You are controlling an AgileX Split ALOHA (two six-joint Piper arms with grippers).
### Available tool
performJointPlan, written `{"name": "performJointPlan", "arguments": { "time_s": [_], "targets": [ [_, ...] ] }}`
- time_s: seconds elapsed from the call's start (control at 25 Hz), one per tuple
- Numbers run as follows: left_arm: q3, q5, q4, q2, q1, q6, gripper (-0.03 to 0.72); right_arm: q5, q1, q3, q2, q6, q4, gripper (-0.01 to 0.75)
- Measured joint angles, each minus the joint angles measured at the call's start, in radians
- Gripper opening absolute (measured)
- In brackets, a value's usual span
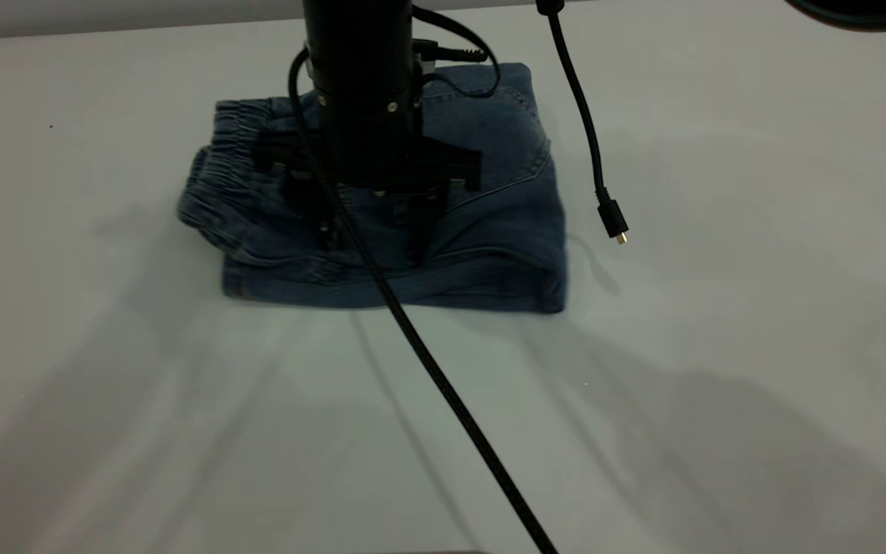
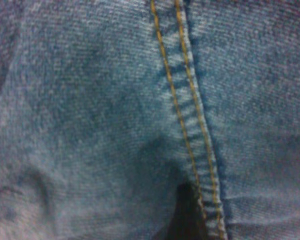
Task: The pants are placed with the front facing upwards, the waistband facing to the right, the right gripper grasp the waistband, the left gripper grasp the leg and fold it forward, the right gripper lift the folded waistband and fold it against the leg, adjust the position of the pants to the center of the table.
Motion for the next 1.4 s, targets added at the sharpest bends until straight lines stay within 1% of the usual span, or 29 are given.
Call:
{"name": "performJointPlan", "arguments": {
  "time_s": [0.2,0.48,0.6,0.76,0.88,1.08,1.2,1.32,1.4],
  "targets": [
    [0.000,0.000,0.000,0.000,0.000,0.000,0.337,0.022,0.000,-0.012,0.000,-0.061,-0.018,0.471],
    [0.000,-0.001,0.000,-0.010,0.000,0.000,0.337,0.058,0.006,-0.153,-0.003,-0.206,0.012,0.471],
    [0.000,0.001,0.000,-0.039,0.000,0.001,0.337,0.058,0.018,-0.192,-0.063,-0.288,0.047,0.471],
    [0.000,0.004,0.000,-0.120,0.000,0.002,0.337,0.064,0.022,-0.200,-0.172,-0.396,0.084,0.471],
    [0.000,0.029,0.000,-0.189,0.000,0.002,0.337,0.071,0.022,-0.200,-0.254,-0.465,0.084,0.471],
    [0.000,0.135,0.000,-0.329,0.000,0.042,0.337,0.082,0.022,-0.199,-0.420,-0.571,0.085,0.465],
    [0.000,0.227,0.000,-0.418,0.000,0.052,0.337,0.087,0.022,-0.193,-0.534,-0.625,0.086,0.440],
    [0.000,0.354,0.000,-0.486,0.000,0.063,0.337,0.088,0.034,-0.143,-0.669,-0.688,0.087,0.421],
    [0.000,0.453,0.000,-0.523,0.000,0.075,0.337,0.089,0.046,-0.078,-0.773,-0.729,0.087,0.416]
  ]
}}
